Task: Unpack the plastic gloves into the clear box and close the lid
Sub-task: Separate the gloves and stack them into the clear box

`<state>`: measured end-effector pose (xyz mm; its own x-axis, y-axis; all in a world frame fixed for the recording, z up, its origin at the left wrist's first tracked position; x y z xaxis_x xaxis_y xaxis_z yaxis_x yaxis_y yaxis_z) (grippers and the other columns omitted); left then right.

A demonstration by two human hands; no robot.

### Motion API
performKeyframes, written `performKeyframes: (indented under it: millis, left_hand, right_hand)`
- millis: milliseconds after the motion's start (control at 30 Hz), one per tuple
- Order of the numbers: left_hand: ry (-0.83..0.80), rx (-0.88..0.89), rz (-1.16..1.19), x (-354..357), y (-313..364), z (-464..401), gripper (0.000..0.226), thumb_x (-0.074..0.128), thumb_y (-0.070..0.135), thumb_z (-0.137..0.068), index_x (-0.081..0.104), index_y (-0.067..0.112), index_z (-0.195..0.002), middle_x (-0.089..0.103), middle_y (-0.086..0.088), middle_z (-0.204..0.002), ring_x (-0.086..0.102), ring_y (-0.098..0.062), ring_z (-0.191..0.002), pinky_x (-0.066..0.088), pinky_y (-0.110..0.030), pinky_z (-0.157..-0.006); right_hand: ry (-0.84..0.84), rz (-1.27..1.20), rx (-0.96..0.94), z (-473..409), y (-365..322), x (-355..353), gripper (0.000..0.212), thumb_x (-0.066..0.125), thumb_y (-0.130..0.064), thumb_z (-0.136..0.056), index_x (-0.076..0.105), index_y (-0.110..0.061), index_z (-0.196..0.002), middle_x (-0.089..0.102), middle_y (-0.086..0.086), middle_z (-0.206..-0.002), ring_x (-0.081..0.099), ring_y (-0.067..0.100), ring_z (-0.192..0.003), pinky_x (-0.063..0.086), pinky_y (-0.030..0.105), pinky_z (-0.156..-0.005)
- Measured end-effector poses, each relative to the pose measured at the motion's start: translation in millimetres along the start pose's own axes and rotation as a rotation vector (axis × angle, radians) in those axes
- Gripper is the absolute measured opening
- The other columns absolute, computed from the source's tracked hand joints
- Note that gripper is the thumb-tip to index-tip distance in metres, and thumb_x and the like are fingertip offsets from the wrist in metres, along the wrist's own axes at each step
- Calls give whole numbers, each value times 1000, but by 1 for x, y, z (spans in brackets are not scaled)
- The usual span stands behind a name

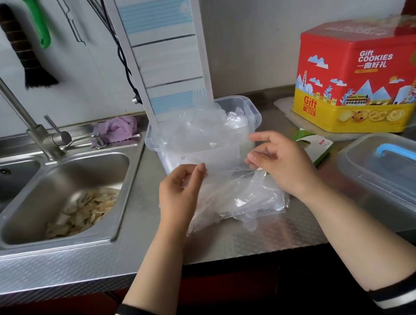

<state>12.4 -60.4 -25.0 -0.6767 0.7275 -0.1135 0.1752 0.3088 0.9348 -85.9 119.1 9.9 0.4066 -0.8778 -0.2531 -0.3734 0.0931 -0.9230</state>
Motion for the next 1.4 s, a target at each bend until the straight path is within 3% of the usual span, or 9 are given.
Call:
performKeyframes:
  millis: [133,334,500,634,734,901,1034,1234,1401]
  left_hand:
    - [-67,10,-6,-17,21,-22,18,73,28,-79,65,12,-73,65,4,-57,55,-7,-49,47,-20,-58]
    - [-95,102,-105,-37,47,-61,12,61,12,-93,57,23,-92,71,6,-70,54,-9,-50,46,-20,-54]
    - [-62,42,-117,-36,55,-108,32,39,-8,-84,50,21,-77,64,8,-65,49,-9,-52,40,-19,-49]
    - [-28,-54,-266,-24,54,-146,39,34,-9,-78,56,19,-63,60,10,-59,48,-3,-51,37,-22,-53]
    - [-19,-58,-397,-20,51,-166,34,38,-5,-80,59,16,-64,63,3,-70,55,-12,-72,40,-23,-61]
    - [-28,-88,-694,-21,42,-187,33,42,8,-85,68,28,-86,67,4,-96,56,-22,-97,45,-31,-76]
    - [-44,-70,-943,-23,40,-184,55,36,-1,-82,69,31,-112,62,-6,-118,41,-28,-120,39,-35,-91]
    - [-155,-60,-951,-53,25,-184,52,41,1,-84,64,31,-120,60,-3,-129,49,-29,-122,41,-35,-103]
    - [-70,16,-1117,-76,31,-171,39,47,4,-84,65,28,-109,61,-8,-118,48,-38,-115,38,-40,-97]
  right_hand:
    - [-98,119,-2,-15,-17,-10,23,68,-6,-86,64,-20,-105,70,5,-86,65,7,-70,52,20,-71]
    - [-1,264,-141,-58,-38,-20,21,67,-15,-88,59,-23,-107,69,-5,-86,57,7,-74,47,23,-74]
    - [31,401,-189,-114,-44,-14,28,55,-4,-89,50,-27,-74,62,1,-83,55,19,-76,42,27,-66]
    - [-34,581,-112,-145,-44,-1,39,40,3,-86,62,-25,-71,62,-6,-85,54,16,-81,35,23,-66]
    - [-67,733,-10,-158,-34,9,40,36,-1,-86,67,-26,-77,66,0,-97,57,21,-85,36,26,-65]
    - [-137,1007,-30,-161,-31,19,41,41,-3,-90,69,-28,-106,58,5,-125,50,30,-118,39,33,-95]
    - [-236,1165,-100,-161,-26,28,43,43,2,-89,66,-26,-113,56,4,-127,42,27,-122,33,38,-101]
    - [-288,1215,-116,-157,-35,25,38,40,-1,-91,65,-18,-113,47,7,-126,39,31,-118,33,38,-99]
    - [-217,1094,-114,-153,-33,9,28,45,-6,-91,65,-25,-89,43,4,-125,38,29,-116,37,38,-97]
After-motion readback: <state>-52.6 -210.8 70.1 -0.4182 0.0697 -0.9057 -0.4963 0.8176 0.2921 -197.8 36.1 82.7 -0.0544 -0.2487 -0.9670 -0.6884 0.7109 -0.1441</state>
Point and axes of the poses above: each hand's wrist, its own z-axis away from the middle knuckle, its own x-axis out of the palm, y = z × x, the point moved 2 cm from there along -z, towards the middle knuckle
